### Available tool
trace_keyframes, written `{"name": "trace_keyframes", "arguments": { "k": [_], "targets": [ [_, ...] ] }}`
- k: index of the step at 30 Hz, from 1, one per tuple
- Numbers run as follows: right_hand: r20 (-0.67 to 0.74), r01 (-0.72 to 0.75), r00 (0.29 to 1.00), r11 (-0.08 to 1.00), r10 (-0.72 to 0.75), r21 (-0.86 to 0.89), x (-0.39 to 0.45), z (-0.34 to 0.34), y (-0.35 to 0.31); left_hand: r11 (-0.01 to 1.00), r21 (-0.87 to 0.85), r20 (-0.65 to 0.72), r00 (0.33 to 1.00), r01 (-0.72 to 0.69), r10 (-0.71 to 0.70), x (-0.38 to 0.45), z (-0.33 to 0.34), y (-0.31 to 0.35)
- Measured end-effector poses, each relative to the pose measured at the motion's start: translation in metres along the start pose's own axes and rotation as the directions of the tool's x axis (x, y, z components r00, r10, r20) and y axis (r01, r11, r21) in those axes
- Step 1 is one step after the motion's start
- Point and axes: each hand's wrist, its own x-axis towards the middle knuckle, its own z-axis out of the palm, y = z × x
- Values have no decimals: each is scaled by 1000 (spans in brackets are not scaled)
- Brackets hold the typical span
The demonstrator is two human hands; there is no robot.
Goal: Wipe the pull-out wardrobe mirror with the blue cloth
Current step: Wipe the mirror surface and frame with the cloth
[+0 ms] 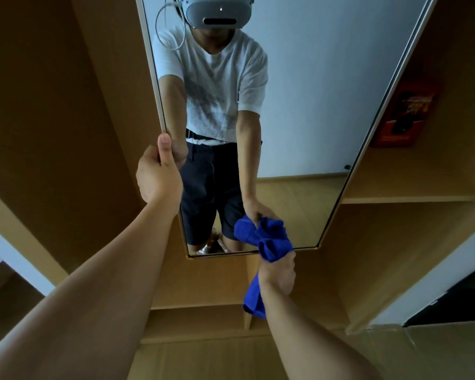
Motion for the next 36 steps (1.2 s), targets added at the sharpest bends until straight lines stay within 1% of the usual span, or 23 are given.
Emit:
{"name": "trace_keyframes", "arguments": {
  "k": [3,5,9,11,13,17,20,23,27,29,32,34,36],
  "targets": [
    [30,19,999,1000,-18,-13,-9,6,-1,1000,7,15,1000,-2,2,-1,-1,1],
    [13,28,1000,1000,-28,-4,-9,2,1,1000,17,17,1000,-7,7,-2,-2,2],
    [-161,3,987,998,7,62,14,-28,-7,1000,-2,34,999,-16,16,-3,-4,3],
    [-201,3,979,998,9,63,29,-42,-12,1000,2,47,999,-25,25,-3,-5,4],
    [-209,2,978,998,11,60,32,-45,-14,1000,0,61,998,-31,31,-3,-6,4],
    [-164,-36,985,989,60,143,7,-22,-20,999,5,79,996,-38,37,-1,-7,2],
    [-36,-107,992,968,118,228,-16,7,-24,1000,-7,107,994,-28,29,0,-8,2],
    [88,-139,989,950,119,279,-39,33,-26,1000,0,137,990,-30,29,1,-12,3],
    [116,-152,986,928,119,340,-57,40,-42,999,36,169,985,-26,19,1,-16,6],
    [92,-128,991,920,101,371,-61,31,-55,999,52,184,983,-12,3,0,-18,8],
    [41,-85,996,874,75,479,-67,9,-81,998,63,219,975,22,-36,-2,-22,11],
    [-30,-9,999,858,28,514,-70,-11,-104,996,58,248,966,62,-75,-4,-26,15],
    [-120,111,991,860,-58,497,-72,-32,-129,993,50,261,958,111,-121,-5,-29,18]
  ]
}}
